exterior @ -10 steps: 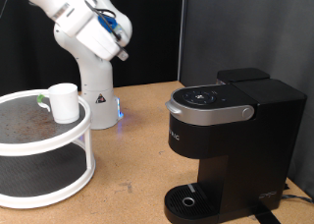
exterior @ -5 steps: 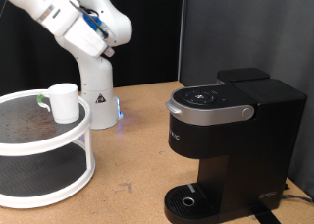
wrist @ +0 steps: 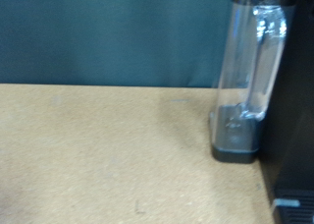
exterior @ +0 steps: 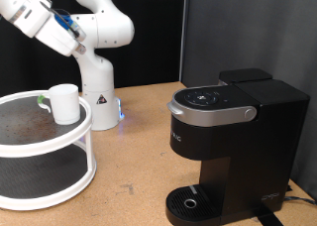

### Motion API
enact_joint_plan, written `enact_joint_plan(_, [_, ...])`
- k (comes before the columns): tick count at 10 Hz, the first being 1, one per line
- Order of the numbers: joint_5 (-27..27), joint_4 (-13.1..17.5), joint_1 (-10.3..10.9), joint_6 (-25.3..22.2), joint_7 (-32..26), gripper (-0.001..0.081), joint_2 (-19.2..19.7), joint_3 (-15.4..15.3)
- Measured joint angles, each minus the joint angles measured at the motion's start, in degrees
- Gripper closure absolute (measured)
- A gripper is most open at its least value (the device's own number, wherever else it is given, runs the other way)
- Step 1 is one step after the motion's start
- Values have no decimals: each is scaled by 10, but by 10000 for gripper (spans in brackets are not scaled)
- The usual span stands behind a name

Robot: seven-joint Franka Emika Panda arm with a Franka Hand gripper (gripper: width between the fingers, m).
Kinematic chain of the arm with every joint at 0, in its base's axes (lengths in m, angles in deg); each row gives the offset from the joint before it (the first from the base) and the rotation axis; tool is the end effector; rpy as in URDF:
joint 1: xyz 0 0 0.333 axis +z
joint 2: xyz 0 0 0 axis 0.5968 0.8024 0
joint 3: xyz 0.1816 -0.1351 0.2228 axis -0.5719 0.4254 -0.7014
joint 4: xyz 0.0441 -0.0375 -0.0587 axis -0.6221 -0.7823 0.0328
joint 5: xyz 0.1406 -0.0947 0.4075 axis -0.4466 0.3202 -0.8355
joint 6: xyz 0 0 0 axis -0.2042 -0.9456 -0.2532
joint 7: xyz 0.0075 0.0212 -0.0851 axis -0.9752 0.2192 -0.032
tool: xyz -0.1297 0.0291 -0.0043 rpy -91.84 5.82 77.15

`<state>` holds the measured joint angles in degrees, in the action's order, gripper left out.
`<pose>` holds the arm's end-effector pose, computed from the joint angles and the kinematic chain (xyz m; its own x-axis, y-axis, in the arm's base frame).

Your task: Make a cup of coffee with the keurig machine

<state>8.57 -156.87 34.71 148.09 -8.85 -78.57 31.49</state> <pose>0.3338 -0.1667 0.3966 0.7068 0.4904 0.5097 0.7069 -0.4642 -0.5336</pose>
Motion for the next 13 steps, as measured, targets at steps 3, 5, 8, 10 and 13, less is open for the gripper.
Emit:
enact_joint_plan(3, [7,-2,-8,-7,0,803,-8,3])
enact_joint_plan(5, [3,-19,-38,51,18,803,-21,4])
enact_joint_plan(8, [3,-28,-93,59,23,803,-49,33])
enact_joint_plan(10, [13,-10,-102,24,22,803,-50,58])
enact_joint_plan(13, [43,3,-102,2,0,803,-49,75])
